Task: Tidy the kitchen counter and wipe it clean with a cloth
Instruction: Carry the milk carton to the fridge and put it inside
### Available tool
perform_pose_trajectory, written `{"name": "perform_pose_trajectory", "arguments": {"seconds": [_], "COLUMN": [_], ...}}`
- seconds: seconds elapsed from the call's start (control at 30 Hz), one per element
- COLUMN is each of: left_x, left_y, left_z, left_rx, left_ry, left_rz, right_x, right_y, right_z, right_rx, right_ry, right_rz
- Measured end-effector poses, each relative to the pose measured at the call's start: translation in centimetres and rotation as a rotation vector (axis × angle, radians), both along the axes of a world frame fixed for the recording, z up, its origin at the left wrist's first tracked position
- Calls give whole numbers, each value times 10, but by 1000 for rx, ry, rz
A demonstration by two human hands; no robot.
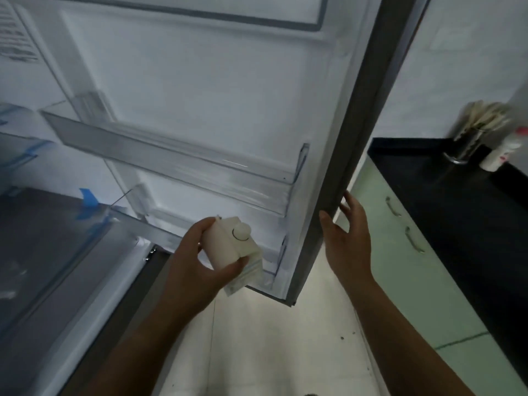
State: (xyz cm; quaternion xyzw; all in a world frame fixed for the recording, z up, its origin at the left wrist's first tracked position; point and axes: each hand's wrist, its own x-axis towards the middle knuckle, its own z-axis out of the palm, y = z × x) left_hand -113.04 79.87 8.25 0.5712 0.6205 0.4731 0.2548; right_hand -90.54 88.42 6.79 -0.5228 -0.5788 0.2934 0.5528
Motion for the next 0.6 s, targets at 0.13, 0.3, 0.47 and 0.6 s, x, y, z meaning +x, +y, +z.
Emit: {"name": "perform_pose_trajectory", "arguments": {"seconds": [0.13,0.3,0.47,0.6], "left_x": [11,21,17,-5], "left_y": [7,0,-29,-63], "left_z": [2,3,6,3], "left_rx": [5,44,27,-6], "left_ry": [21,62,-8,25], "left_rz": [48,184,330,445], "right_x": [9,17,10,-25], "right_y": [1,-15,-50,-56], "right_z": [-9,-20,-44,-41], "right_rx": [-1,-55,-107,-45], "right_ry": [-75,-157,-287,-385], "right_rz": [134,210,304,533]}}
